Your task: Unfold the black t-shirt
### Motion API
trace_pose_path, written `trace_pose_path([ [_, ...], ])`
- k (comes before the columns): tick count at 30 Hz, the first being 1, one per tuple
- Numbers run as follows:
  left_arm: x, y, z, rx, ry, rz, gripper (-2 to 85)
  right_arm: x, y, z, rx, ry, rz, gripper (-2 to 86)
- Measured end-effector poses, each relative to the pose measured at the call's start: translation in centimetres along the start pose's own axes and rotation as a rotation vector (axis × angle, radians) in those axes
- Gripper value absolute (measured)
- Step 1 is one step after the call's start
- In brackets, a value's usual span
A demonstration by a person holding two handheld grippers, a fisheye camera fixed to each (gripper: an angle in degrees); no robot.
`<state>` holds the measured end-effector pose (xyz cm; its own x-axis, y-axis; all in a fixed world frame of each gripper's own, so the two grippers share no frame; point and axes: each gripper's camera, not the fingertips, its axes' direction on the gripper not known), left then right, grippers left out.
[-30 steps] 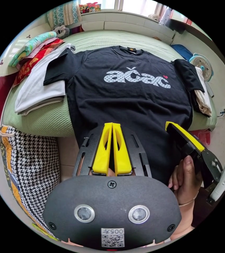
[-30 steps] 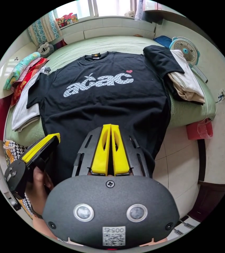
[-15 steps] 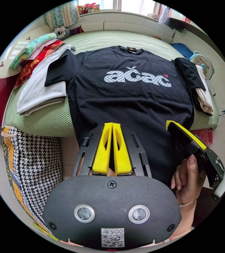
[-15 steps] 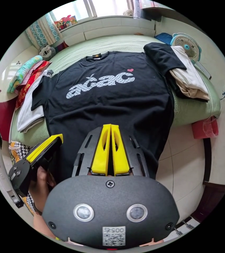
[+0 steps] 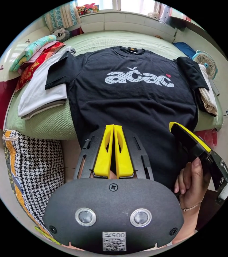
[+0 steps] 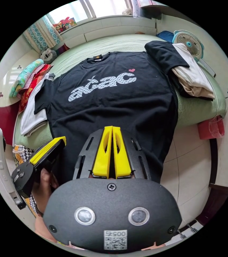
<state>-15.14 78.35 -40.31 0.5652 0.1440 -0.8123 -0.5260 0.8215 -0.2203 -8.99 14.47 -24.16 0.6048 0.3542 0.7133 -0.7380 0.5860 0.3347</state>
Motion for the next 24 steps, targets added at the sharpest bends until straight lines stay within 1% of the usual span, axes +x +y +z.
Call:
trace_pose_path([
  [8, -0.1, 0.0, -0.1, 0.003, 0.003, -0.011, -0.5, 0.1, -0.2, 0.1, -0.004, -0.007, -0.006, -1.3],
  [19, -1.0, -0.2, -0.1, 0.003, 0.041, -0.023, -0.6, -1.9, -0.2, 0.7, -0.009, 0.106, -0.045, -1.3],
  [24, -0.9, -0.8, 0.1, -0.002, -0.013, -0.015, -0.6, -2.3, -0.7, 1.2, -0.019, 0.113, -0.044, -1.3],
])
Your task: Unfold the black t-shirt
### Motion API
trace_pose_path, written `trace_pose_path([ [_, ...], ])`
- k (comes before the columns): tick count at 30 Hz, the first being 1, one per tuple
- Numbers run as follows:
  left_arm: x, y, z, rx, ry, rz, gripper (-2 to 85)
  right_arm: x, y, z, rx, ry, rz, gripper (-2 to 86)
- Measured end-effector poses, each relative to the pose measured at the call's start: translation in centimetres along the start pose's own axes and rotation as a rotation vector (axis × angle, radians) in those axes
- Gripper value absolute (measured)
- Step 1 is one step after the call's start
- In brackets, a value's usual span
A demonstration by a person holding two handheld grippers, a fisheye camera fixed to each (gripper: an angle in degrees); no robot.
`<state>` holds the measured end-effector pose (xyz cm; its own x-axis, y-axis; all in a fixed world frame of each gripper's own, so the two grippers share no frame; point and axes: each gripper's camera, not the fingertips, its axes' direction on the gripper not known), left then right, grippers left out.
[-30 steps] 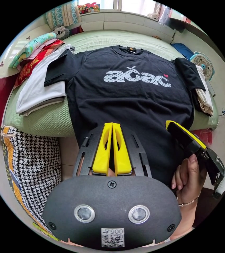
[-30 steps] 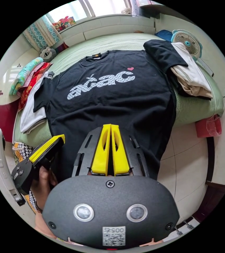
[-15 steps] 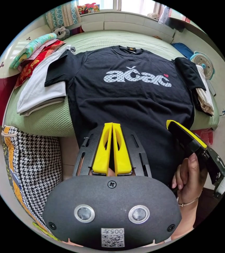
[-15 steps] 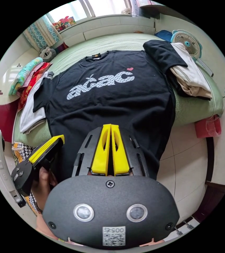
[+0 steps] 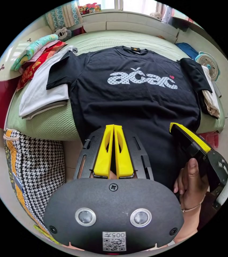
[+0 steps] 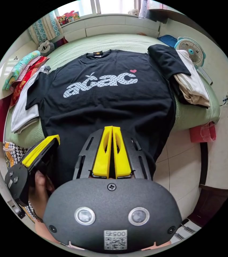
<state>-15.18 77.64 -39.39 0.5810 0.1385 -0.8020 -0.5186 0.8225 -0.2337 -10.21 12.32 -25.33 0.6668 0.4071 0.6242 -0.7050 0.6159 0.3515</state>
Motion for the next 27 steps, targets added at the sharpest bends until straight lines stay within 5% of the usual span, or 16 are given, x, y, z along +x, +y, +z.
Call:
trace_pose_path([
  [27, -3.0, 1.1, -1.7, 0.013, 0.062, -0.039, -0.5, 0.7, 1.2, -0.5, 0.025, -0.022, -0.003, -1.3],
])
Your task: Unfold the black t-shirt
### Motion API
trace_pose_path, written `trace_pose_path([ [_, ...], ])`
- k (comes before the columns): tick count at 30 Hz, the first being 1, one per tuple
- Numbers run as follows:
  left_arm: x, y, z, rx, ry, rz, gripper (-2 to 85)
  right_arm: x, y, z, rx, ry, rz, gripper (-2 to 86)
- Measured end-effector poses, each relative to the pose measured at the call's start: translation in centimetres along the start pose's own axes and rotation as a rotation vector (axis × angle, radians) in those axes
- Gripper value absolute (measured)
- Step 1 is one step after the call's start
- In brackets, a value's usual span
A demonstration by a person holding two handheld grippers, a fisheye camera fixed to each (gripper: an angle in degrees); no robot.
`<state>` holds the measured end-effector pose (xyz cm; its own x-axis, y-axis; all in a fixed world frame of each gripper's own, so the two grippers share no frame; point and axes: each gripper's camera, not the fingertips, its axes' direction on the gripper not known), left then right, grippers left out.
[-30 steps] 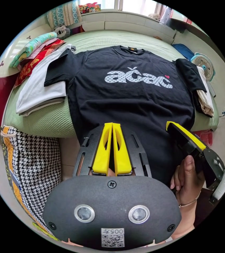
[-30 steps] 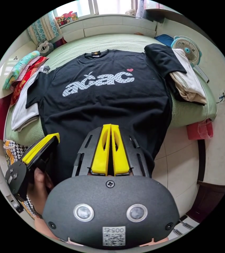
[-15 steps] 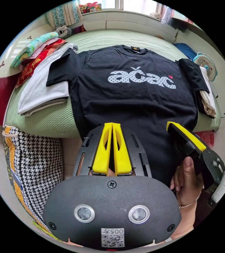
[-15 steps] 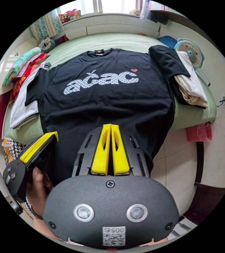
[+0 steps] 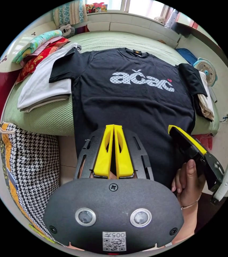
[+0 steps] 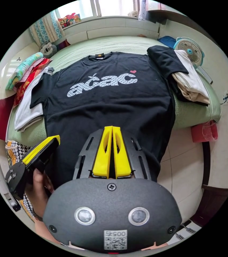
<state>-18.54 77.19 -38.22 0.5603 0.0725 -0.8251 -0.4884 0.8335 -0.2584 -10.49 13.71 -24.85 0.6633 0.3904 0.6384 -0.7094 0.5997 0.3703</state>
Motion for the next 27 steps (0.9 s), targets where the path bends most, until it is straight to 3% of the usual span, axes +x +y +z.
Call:
trace_pose_path([
  [13, -0.7, 0.0, -0.7, 0.012, 0.036, 0.006, -0.5, 1.9, -0.3, -0.2, -0.004, -0.083, -0.006, -1.1],
  [21, -2.2, -2.1, 0.3, -0.036, 0.177, -0.015, -0.5, 3.1, -2.4, 0.9, -0.047, -0.106, 0.022, -1.3],
  [27, -0.7, -1.6, -0.2, -0.023, 0.082, 0.013, -0.6, 2.7, -2.3, 1.0, -0.039, -0.019, -0.002, -1.4],
])
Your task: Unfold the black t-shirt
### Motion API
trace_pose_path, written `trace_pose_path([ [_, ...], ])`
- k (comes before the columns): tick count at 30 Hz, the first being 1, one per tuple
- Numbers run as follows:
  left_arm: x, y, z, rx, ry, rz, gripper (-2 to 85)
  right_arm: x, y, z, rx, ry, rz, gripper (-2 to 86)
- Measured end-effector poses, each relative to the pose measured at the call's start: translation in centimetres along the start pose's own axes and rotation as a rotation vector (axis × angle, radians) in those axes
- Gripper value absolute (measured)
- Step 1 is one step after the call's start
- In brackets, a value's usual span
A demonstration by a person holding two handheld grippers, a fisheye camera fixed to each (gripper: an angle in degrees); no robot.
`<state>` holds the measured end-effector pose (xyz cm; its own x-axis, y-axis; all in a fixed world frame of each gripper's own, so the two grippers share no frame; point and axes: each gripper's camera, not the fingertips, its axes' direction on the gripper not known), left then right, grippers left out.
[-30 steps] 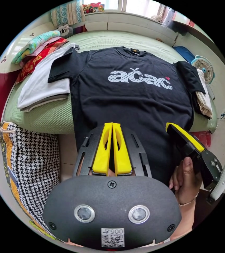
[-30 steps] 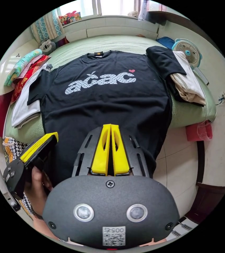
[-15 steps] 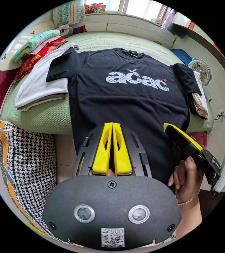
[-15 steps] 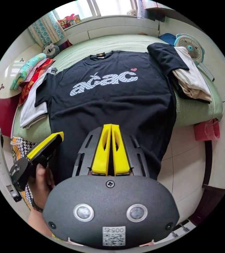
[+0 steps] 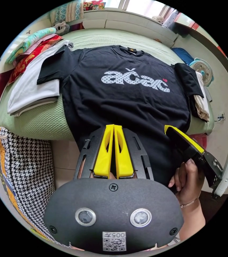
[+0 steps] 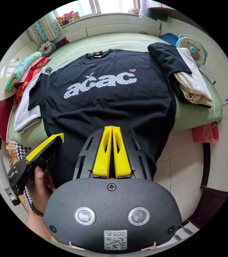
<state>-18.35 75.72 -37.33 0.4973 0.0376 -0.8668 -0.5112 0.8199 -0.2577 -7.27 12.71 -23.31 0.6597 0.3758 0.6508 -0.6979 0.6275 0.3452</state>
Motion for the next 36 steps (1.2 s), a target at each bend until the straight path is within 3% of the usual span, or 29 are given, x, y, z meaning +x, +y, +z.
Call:
trace_pose_path([
  [9, -0.4, 0.4, -0.4, 0.004, 0.012, -0.016, -0.6, 1.6, 0.3, -0.1, 0.024, -0.093, 0.050, -1.4],
  [36, -0.3, 1.6, -2.6, 0.010, -0.076, 0.010, -0.6, 1.7, -0.2, 0.0, 0.043, -0.075, 0.026, -1.3],
])
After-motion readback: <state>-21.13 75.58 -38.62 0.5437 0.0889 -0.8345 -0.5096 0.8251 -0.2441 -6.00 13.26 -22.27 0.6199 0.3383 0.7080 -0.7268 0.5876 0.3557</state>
